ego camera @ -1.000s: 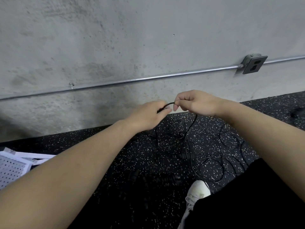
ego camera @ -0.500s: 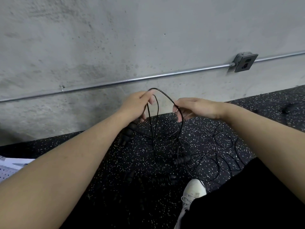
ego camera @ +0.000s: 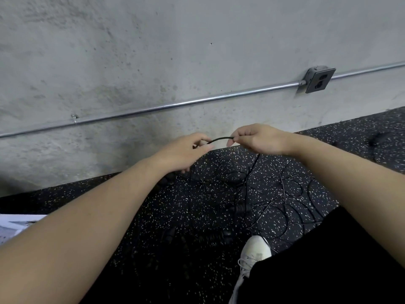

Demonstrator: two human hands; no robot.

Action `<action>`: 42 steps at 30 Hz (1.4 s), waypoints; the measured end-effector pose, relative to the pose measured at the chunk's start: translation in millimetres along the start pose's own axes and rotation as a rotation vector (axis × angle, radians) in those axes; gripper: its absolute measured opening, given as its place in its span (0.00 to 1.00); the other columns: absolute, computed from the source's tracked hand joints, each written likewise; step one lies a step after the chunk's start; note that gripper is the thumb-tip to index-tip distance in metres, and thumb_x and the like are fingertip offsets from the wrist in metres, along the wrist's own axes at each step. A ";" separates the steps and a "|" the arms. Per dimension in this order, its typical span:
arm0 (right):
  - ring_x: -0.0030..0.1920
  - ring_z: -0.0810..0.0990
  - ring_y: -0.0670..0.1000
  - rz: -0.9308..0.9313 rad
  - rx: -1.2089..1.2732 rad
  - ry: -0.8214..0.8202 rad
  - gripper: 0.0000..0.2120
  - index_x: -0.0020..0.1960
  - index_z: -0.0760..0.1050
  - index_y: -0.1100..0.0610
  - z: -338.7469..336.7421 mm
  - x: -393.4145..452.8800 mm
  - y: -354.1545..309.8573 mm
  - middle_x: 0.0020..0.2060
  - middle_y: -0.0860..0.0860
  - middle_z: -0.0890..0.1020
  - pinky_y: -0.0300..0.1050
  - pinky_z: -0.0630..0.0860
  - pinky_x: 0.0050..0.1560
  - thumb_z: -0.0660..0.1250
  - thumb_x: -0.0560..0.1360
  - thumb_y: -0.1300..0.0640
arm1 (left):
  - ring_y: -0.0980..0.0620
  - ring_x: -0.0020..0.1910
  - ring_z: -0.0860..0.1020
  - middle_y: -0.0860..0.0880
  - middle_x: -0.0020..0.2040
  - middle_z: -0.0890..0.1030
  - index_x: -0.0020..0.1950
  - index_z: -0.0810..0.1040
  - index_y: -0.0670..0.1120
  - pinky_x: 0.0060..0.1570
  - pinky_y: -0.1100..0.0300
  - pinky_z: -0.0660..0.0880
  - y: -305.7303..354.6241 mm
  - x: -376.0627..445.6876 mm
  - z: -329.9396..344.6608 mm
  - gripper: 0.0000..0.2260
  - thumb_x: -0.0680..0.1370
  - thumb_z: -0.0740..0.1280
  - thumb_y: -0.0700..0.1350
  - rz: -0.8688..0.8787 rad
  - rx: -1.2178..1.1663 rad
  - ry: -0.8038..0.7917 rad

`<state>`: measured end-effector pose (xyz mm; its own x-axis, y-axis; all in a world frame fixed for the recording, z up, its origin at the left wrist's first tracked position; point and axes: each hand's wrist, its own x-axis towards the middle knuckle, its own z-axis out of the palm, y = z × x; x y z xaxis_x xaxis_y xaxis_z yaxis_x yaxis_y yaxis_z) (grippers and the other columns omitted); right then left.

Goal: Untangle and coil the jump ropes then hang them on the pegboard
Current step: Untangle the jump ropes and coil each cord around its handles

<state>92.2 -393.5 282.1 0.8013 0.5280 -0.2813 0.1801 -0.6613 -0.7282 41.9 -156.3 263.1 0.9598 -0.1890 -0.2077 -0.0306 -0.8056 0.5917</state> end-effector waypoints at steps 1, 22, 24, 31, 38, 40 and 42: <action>0.28 0.66 0.44 -0.011 -0.011 -0.003 0.13 0.53 0.82 0.46 1.6 0.6 -2.8 0.28 0.42 0.71 0.41 0.63 0.32 0.58 0.85 0.54 | 0.53 0.30 0.82 0.56 0.52 0.83 0.65 0.75 0.60 0.33 0.55 0.81 7.1 -0.9 3.1 0.13 0.85 0.57 0.59 0.044 0.045 0.017; 0.55 0.82 0.54 0.010 -0.082 -0.186 0.14 0.58 0.77 0.52 2.0 -4.2 2.7 0.53 0.52 0.85 0.58 0.74 0.66 0.59 0.83 0.43 | 0.54 0.27 0.78 0.57 0.51 0.81 0.53 0.76 0.52 0.29 0.59 0.78 18.9 13.4 -0.6 0.11 0.86 0.56 0.52 0.070 -0.377 0.364; 0.58 0.81 0.58 0.081 -0.168 -0.258 0.12 0.57 0.77 0.51 3.0 -3.2 10.6 0.54 0.52 0.84 0.63 0.72 0.68 0.58 0.84 0.47 | 0.56 0.26 0.77 0.55 0.48 0.80 0.53 0.76 0.51 0.28 0.59 0.77 11.0 16.1 -3.6 0.11 0.86 0.57 0.52 -0.021 -0.469 0.435; 0.29 0.74 0.40 0.042 -0.102 0.043 0.12 0.54 0.77 0.49 -7.6 -3.4 11.4 0.35 0.52 0.81 0.34 0.69 0.34 0.55 0.86 0.51 | 0.55 0.24 0.76 0.52 0.66 0.77 0.67 0.74 0.53 0.28 0.58 0.78 -15.4 20.2 -7.1 0.11 0.86 0.57 0.49 -0.190 -0.435 0.283; 0.29 0.67 0.46 -0.064 -0.041 0.051 0.12 0.54 0.79 0.47 -1.7 0.8 4.0 0.27 0.42 0.69 0.39 0.66 0.31 0.57 0.86 0.53 | 0.52 0.30 0.82 0.58 0.53 0.77 0.72 0.71 0.59 0.33 0.53 0.82 19.6 9.0 15.5 0.15 0.85 0.57 0.56 0.054 -0.078 0.071; 0.30 0.67 0.46 -0.061 -0.021 0.067 0.12 0.53 0.80 0.47 -1.9 1.7 3.1 0.27 0.42 0.70 0.39 0.66 0.31 0.57 0.85 0.52 | 0.49 0.34 0.83 0.51 0.46 0.81 0.59 0.77 0.54 0.38 0.46 0.82 24.8 9.2 17.8 0.14 0.86 0.55 0.57 0.069 -0.030 0.133; 0.33 0.69 0.48 -0.058 0.054 0.061 0.12 0.51 0.81 0.45 -0.9 -0.3 3.4 0.29 0.44 0.71 0.42 0.68 0.35 0.58 0.85 0.50 | 0.47 0.36 0.82 0.47 0.47 0.83 0.53 0.77 0.51 0.41 0.43 0.82 26.0 11.4 16.2 0.15 0.85 0.55 0.58 0.070 -0.045 0.221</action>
<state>93.1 -396.3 280.3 0.8241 0.5300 -0.1999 0.1977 -0.5999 -0.7752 47.5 -188.5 263.4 0.9937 -0.1119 0.0072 -0.0911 -0.7684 0.6335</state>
